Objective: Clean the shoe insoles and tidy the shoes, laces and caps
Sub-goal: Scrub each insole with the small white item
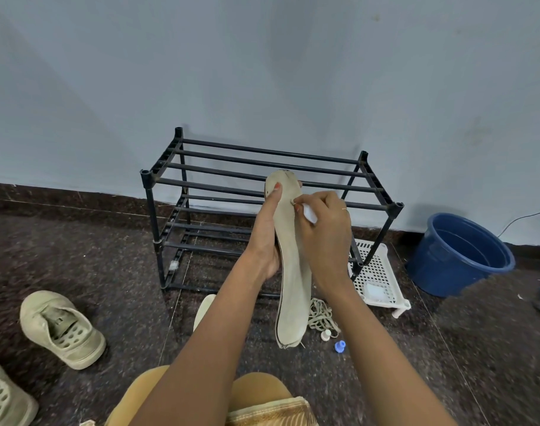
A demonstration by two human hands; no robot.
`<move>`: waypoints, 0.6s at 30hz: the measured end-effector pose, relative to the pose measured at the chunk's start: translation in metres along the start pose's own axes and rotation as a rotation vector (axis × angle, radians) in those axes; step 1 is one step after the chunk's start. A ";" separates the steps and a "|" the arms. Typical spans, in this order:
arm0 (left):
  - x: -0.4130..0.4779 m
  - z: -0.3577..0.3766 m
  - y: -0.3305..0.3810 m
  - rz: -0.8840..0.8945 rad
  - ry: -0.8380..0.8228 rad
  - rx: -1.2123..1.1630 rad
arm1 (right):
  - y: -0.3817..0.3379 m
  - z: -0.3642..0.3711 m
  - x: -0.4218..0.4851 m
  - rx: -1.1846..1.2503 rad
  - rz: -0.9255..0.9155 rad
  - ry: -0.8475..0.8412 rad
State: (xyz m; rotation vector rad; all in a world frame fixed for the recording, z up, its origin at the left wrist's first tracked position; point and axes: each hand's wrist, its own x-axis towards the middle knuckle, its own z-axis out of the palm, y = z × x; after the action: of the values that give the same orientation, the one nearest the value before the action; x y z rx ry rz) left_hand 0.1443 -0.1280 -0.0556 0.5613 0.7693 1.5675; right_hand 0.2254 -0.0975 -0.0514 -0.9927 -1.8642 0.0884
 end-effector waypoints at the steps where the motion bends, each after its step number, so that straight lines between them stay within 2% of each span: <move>1: -0.001 0.000 0.000 0.001 -0.006 -0.001 | 0.000 0.000 0.002 -0.011 -0.001 0.009; 5: -0.001 0.000 0.000 0.009 -0.012 -0.010 | 0.002 0.003 -0.002 -0.027 -0.008 -0.013; 11: 0.001 -0.002 0.003 0.027 0.007 -0.089 | 0.001 -0.004 -0.021 0.150 0.054 -0.202; 14: 0.001 -0.002 0.003 0.022 0.010 -0.089 | 0.002 -0.007 -0.021 0.172 0.057 -0.212; 18: -0.002 0.000 0.004 0.005 -0.042 -0.044 | 0.006 -0.006 -0.012 0.082 0.010 -0.167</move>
State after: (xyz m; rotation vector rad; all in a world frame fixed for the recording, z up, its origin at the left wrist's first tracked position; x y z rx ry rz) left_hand 0.1420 -0.1297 -0.0531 0.5626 0.7013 1.5689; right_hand 0.2361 -0.1035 -0.0594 -0.9623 -1.9908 0.2581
